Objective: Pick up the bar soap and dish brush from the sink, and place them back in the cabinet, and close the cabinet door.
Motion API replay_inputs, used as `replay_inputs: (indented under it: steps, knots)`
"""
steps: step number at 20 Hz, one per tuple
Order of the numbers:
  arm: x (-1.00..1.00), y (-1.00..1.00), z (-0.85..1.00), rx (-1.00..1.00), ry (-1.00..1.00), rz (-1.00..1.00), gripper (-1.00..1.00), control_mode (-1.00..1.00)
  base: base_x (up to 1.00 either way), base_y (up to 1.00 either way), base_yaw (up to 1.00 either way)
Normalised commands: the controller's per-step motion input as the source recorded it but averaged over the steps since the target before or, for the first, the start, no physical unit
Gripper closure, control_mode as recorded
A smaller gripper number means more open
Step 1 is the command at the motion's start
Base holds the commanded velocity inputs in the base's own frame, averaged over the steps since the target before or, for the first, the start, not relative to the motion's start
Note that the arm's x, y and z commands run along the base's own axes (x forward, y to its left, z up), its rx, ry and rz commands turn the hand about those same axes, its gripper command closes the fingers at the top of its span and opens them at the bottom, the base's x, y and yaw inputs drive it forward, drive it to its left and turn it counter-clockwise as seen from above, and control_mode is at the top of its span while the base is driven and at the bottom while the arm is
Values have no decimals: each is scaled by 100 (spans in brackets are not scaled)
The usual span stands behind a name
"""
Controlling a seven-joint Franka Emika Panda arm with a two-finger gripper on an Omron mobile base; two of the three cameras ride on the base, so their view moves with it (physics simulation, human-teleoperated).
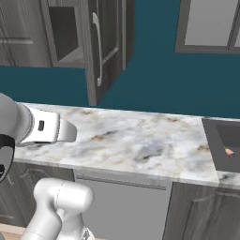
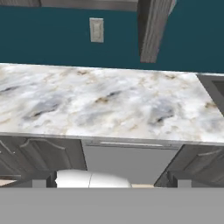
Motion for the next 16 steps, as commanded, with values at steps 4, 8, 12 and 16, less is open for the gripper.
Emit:
replay_inputs:
  steps: [4,8,12,16]
  knots:
    - [0,0,0,0,0,0,-100,100,0,-71,-3]
    - [0,0,0,0,0,0,-100,100,0,-77,-1]
    - [0,0,0,0,0,0,-100,100,0,-74,0]
    - [0,0,0,0,0,0,-100,100,0,-74,-1]
